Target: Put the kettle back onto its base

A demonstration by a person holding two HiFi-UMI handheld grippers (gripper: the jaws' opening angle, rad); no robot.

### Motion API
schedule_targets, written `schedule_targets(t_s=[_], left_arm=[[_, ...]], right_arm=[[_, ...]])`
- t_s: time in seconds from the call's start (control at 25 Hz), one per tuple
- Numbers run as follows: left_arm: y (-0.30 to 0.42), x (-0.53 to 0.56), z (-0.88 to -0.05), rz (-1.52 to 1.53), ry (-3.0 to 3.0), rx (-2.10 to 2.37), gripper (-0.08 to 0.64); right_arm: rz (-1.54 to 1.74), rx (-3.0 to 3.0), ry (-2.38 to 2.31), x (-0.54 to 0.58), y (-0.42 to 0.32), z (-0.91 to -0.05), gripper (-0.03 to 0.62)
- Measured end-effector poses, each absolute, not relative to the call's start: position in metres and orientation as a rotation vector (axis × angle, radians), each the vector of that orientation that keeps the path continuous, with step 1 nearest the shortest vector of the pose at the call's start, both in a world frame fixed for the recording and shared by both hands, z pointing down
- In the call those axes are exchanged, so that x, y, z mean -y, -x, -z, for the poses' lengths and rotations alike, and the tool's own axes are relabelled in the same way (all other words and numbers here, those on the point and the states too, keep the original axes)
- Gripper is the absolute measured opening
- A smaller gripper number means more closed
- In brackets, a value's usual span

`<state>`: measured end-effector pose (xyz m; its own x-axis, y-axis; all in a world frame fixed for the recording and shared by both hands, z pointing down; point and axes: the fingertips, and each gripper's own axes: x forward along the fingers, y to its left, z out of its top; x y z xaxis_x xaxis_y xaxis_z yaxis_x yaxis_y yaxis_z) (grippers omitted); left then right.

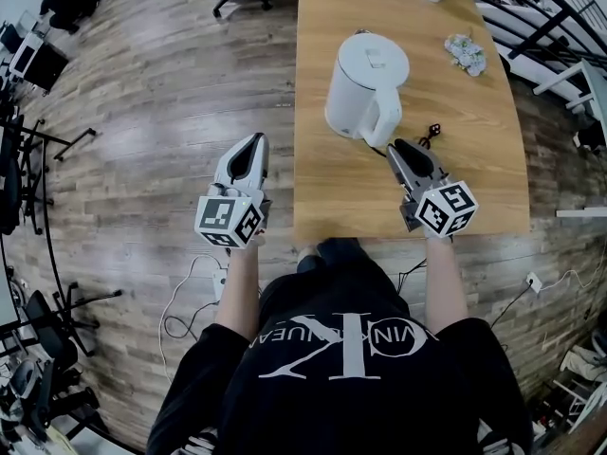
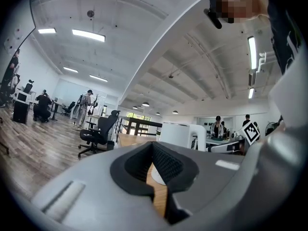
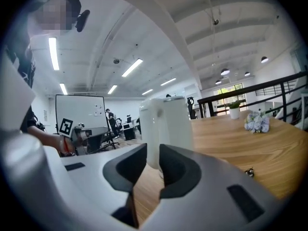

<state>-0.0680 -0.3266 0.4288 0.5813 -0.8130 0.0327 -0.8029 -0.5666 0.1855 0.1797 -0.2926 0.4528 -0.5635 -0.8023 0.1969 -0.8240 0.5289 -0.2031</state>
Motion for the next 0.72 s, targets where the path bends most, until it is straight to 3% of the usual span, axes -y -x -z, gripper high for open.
schedule_targets(t_s=[0.48, 0.72], left_arm=[[0.075, 0.302, -0.421, 0.096, -2.669, 1.325, 0.011], [0.076, 0.287, -0.416, 0.11, -2.691, 1.299, 0.011]], right_arm=[[-0.352, 2.588, -1.616, 0.265, -0.184, -0.436, 0.021], [-0.319, 2.577, -1.696, 0.246, -0.185, -0.423, 0.014]])
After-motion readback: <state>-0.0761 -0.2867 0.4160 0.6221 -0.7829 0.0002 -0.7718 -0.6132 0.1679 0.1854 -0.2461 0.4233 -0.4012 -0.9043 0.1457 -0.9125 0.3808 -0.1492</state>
